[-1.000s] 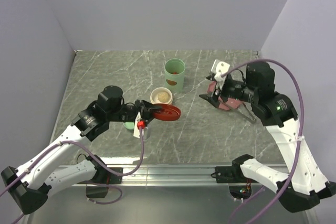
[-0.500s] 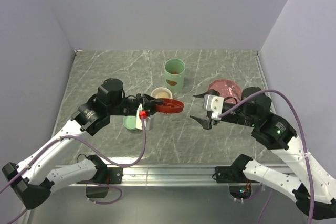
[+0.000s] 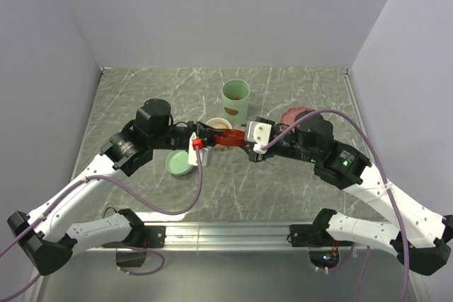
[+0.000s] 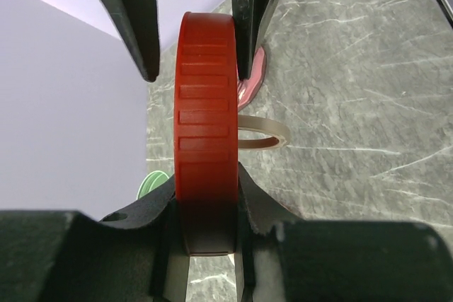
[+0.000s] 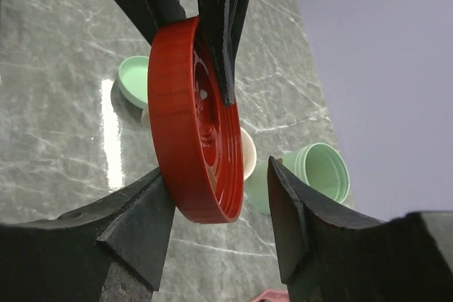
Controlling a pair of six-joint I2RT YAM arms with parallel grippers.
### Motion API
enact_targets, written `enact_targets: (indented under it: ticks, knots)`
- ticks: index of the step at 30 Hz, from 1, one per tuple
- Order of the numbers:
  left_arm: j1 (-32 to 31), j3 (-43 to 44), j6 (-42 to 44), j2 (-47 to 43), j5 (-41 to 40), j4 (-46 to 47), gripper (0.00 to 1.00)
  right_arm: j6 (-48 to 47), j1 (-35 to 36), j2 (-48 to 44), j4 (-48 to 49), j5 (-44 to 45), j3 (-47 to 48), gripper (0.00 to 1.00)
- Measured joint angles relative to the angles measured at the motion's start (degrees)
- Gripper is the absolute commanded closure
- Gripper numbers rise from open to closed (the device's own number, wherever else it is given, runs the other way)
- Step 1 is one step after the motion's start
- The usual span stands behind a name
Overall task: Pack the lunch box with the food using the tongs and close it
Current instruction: Pass the lid of the lunch box from the left arm to the right
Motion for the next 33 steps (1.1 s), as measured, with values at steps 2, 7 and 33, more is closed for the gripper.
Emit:
enact_targets:
  ticks: [2, 7, 33]
  knots:
    - [0.02, 0.2, -0.46, 0.22, -0.04, 0.17, 0.91, -0.31, 0.28, 0.13, 0.59, 0.96, 0.0, 0.47]
    - [0.07, 1.31, -2.01, 0.74, -0.26, 1.2, 0.9, -0.76, 0.5, 0.85, 2.14, 1.77, 0.0, 0.51]
    - [3.74, 4.07, -33.07, 0.17, -10.32, 14.19, 0.54, 14.84, -6.45, 10.19, 4.13, -1.84, 10.45, 1.0]
